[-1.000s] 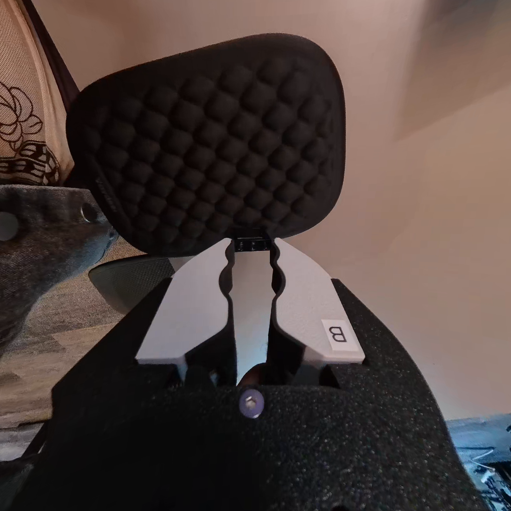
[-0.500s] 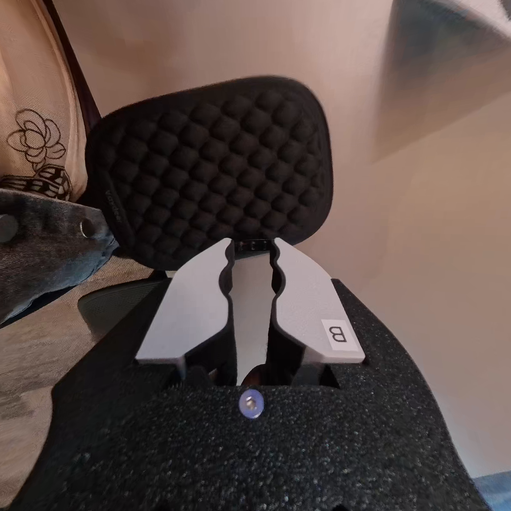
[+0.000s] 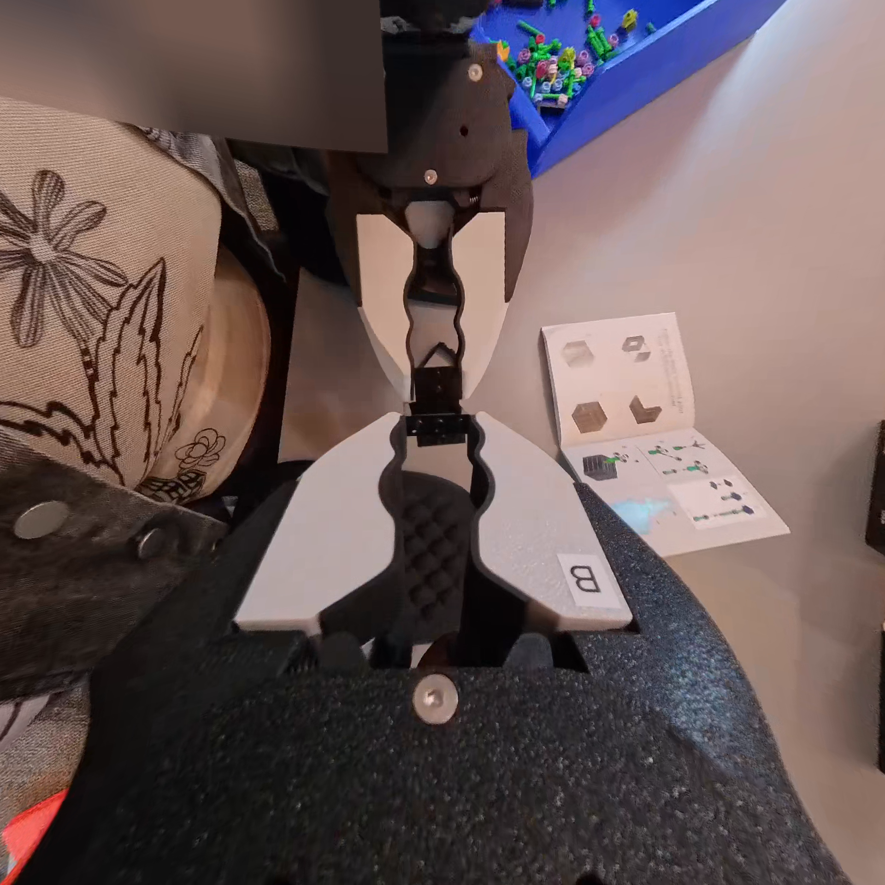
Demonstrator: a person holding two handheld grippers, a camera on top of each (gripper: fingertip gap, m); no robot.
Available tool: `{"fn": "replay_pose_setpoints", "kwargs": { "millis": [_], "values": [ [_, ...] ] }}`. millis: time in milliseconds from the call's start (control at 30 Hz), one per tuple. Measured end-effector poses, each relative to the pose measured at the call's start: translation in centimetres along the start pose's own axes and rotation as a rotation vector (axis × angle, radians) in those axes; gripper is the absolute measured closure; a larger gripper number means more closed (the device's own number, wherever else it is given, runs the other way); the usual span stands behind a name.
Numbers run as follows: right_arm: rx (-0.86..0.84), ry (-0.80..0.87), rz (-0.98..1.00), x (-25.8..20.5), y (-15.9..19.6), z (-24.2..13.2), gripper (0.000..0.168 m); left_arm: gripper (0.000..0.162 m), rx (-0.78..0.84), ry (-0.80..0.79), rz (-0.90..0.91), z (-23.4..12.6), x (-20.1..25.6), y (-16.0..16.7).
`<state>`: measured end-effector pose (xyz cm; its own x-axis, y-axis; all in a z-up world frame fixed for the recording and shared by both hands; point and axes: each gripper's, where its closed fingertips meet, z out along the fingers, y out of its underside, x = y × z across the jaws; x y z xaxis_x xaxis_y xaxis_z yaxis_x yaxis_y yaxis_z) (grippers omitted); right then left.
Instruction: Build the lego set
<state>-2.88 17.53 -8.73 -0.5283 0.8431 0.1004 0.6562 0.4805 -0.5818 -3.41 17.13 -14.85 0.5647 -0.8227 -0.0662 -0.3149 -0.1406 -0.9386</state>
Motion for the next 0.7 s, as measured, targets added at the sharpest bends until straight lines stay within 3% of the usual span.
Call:
{"fn": "replay_pose_setpoints", "kwargs": {
  "millis": [200, 700],
  "values": [
    [0.011, -0.018, 0.031, 0.1, 0.1, 1.4, 0.145, 0.135, 0.060, 0.031, -0.031, -0.2, 0.5, -0.7],
    [-0.098, 0.006, 0.049, -1.0, 2.7, 2.4, 0.145, 0.135, -0.011, 0.069, -0.010, 1.1, 1.4, -0.2]
  ]
}}
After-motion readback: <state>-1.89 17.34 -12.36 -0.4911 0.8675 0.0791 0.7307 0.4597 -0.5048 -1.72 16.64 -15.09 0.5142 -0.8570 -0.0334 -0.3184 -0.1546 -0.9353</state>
